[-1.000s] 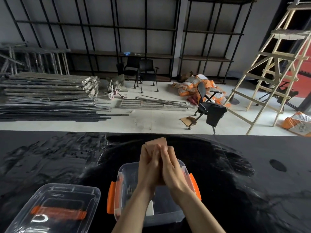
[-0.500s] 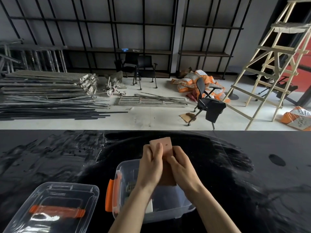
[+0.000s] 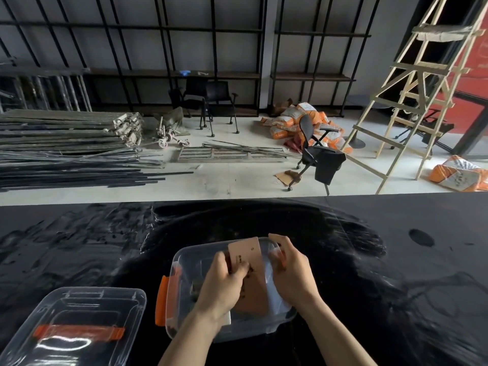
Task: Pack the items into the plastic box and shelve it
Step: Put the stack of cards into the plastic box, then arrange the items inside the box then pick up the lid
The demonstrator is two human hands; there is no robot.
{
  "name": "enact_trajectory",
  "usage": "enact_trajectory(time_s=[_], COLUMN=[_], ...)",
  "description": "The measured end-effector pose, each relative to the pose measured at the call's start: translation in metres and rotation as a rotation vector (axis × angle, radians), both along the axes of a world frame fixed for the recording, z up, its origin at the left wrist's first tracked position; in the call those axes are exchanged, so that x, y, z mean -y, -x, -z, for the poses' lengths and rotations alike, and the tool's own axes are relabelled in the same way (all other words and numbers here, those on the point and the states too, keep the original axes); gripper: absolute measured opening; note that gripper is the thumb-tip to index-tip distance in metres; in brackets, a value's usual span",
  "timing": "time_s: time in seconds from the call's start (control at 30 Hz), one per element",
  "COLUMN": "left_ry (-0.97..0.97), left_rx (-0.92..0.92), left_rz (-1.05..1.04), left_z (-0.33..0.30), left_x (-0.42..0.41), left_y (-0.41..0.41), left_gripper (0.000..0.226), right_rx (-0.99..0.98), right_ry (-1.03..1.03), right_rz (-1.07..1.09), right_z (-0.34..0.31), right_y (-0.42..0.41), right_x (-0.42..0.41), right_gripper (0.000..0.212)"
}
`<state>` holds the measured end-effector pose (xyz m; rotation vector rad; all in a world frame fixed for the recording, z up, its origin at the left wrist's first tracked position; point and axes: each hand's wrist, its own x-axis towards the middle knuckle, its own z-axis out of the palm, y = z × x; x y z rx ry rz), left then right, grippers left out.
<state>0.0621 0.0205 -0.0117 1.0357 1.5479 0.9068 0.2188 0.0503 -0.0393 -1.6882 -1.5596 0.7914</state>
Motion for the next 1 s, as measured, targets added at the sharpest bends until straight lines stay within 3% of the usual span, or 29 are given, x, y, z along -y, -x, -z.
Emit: enact_trajectory(time_s=[0.17,0.3,0.33,0.4,0.47,0.6,0.77,0.9,1.0], left_ry=[0.04,0.117,0.128,0.168,0.212,0.286,0.302,0.286,0.285], left_rx=[-0.098,-0.188,-0.196,-0.208,-0.228,-0.282,-0.472,-0.835,-1.035], left_rz=[0.01,0.087,0.097,0.12,0.139,0.147,0.236,0.47,0.604], left_z=[-0.002,-0.005,-0.005,-0.005,-0.004,0.002,0.017,0.036,0.042], left_x=[-0.014,-0.021,-0.022,-0.024,-0.027,-0.034,-0.041,-0.047,-0.049], left_y=[-0.001,0.004,0.004,0.001,-0.003,-0.008,-0.018,-0.022,-0.027], left_gripper=[0.018,0.017,0.016,0.011,0.01,0.018,0.017,0.043,0.04], right_rx=[-0.006,-0.248,-0.207,0.121,0.432,0.727,0.78,0.776,0.776], right_ry=[-0.015,-0.04,-0.061,-0.054,0.036,0.173,0.116,0.087,0.109], right_rz=[0.02,0.154,0.222,0.272,0.174,-0.027,0.018,0.044,0.037], right_z=[0.003,0.002,0.007,0.025,0.047,0.091,0.104,0.109,0.11], right_y=[0.013,-0.006,-0.018,-0.042,-0.058,-0.065,-0.06,-0.061,-0.061], right_x=[-0.006,-0.003,-0.002,-0.002,0.001,0.013,0.02,0.018,0.018], right_gripper=[0.043,0.039,0.04,0.046,0.055,0.074,0.087,0.079,0.073])
